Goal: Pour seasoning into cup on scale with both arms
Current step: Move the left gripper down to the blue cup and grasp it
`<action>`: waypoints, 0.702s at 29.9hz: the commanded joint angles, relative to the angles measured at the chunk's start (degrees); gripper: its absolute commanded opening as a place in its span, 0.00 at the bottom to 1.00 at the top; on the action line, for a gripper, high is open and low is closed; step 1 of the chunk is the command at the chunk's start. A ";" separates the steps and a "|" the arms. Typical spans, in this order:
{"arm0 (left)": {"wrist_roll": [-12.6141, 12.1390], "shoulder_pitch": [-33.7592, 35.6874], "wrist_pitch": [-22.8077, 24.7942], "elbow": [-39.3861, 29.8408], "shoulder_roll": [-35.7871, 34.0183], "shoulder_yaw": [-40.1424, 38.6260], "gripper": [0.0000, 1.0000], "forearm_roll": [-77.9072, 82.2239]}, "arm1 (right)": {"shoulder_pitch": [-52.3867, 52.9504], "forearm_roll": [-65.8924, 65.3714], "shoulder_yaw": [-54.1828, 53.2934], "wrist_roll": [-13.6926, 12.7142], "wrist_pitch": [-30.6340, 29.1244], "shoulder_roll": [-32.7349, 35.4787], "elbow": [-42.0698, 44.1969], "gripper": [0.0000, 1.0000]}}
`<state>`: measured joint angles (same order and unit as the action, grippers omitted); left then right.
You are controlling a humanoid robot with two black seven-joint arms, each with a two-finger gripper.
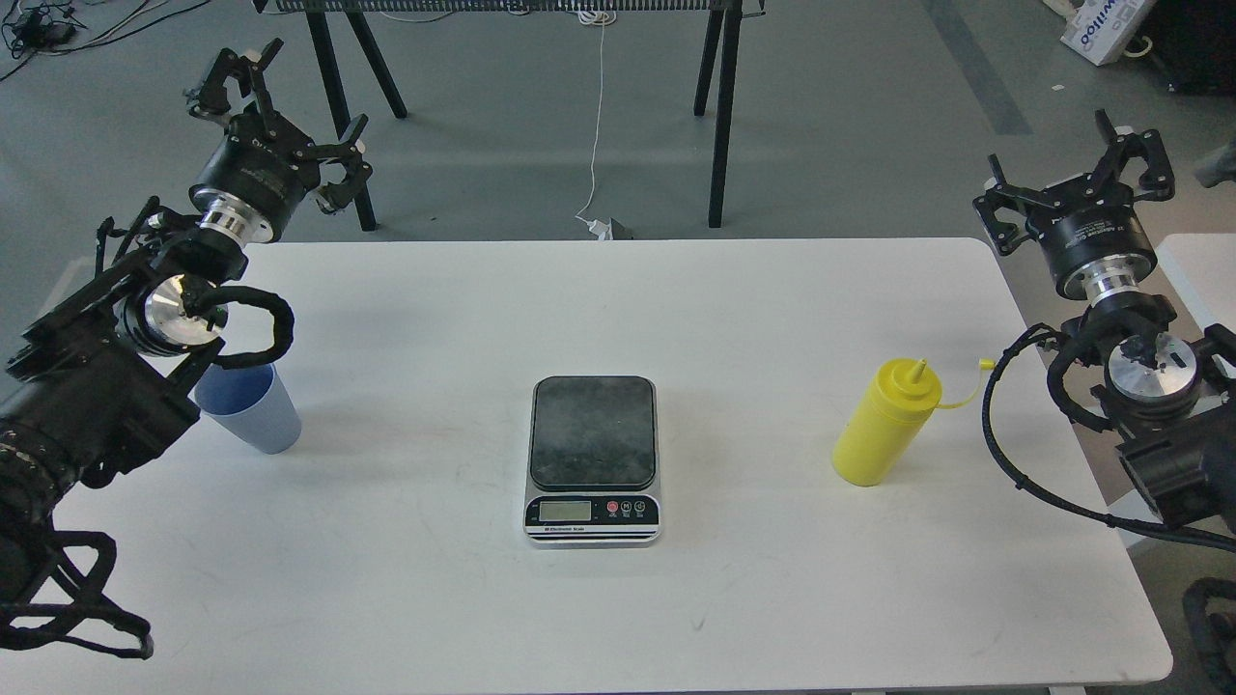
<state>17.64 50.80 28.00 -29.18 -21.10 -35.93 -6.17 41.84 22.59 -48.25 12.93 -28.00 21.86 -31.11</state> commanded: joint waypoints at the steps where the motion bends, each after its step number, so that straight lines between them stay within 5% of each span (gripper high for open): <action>1: 0.20 0.00 0.00 0.00 -0.26 -0.02 1.00 -0.07 | -0.01 0.00 -0.09 -0.10 0.00 0.12 -0.09 0.99; 10: 0.21 -1.23 0.00 -1.75 -3.85 -0.46 1.00 -0.25 | -0.88 0.00 -0.35 -0.01 0.00 0.90 -1.94 0.99; 21: 1.08 -7.03 0.00 -18.71 -20.90 0.15 1.00 24.50 | -2.91 0.00 -0.70 -0.01 0.00 3.54 -3.43 0.99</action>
<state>17.80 44.12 28.01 -45.34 -38.62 -35.46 9.12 39.26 22.58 -48.94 12.93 -28.00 25.05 -34.17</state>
